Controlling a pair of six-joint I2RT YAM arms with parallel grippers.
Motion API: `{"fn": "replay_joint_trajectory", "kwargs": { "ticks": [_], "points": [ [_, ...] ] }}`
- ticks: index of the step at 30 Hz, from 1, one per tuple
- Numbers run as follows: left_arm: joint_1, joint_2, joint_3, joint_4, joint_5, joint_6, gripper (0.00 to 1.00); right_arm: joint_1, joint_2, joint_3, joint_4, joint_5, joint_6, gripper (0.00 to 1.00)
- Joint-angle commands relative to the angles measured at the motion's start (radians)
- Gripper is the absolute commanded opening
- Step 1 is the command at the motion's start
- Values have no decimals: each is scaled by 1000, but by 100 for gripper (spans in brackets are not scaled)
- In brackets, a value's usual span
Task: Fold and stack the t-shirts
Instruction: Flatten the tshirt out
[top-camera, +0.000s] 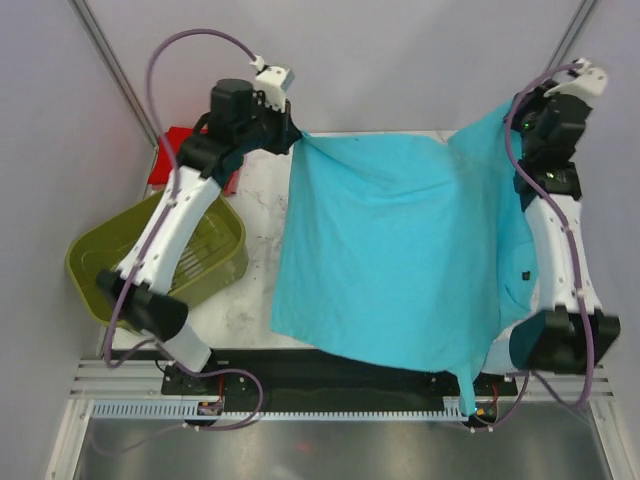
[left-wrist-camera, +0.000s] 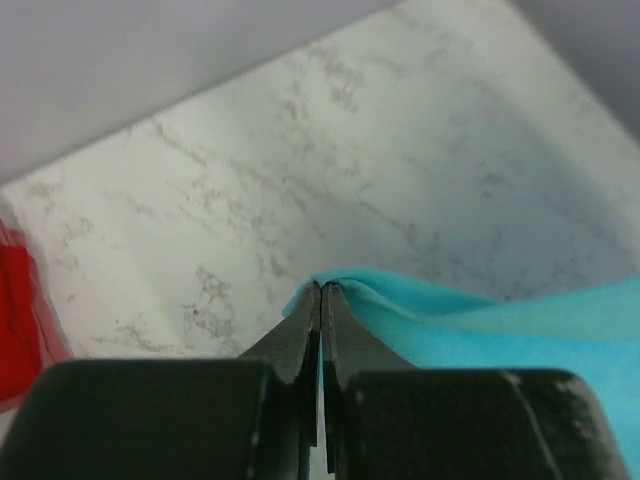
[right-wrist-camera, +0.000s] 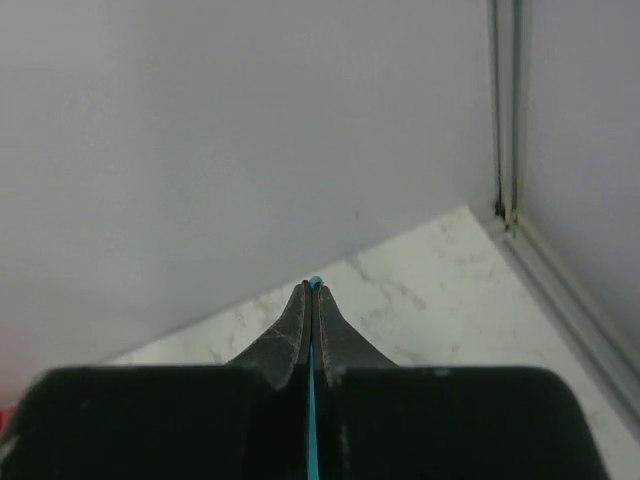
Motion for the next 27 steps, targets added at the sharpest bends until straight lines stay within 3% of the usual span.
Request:
{"fn": "replay_joint_trajectory", "kwargs": {
  "ticks": [1,6,9,14,19,27],
  "points": [
    [56,203,24,-3,-9,79,2,8,77,-115,332,-107,57,0],
    [117,486,207,-3,15,99,2,57,414,-102,524,-164,59,0],
    [154,651,331,-4,32,99,2,88,617,24,526,-198,53,0],
    [209,793,464,-4,52,96,2,109,882,268,513,-273,48,0],
    [217,877,529,14,90,145,2,118,993,395,550,-294,71,0],
    [249,901,555,39,-26,129,2,124,1103,521,546,-317,82,0]
  ]
}}
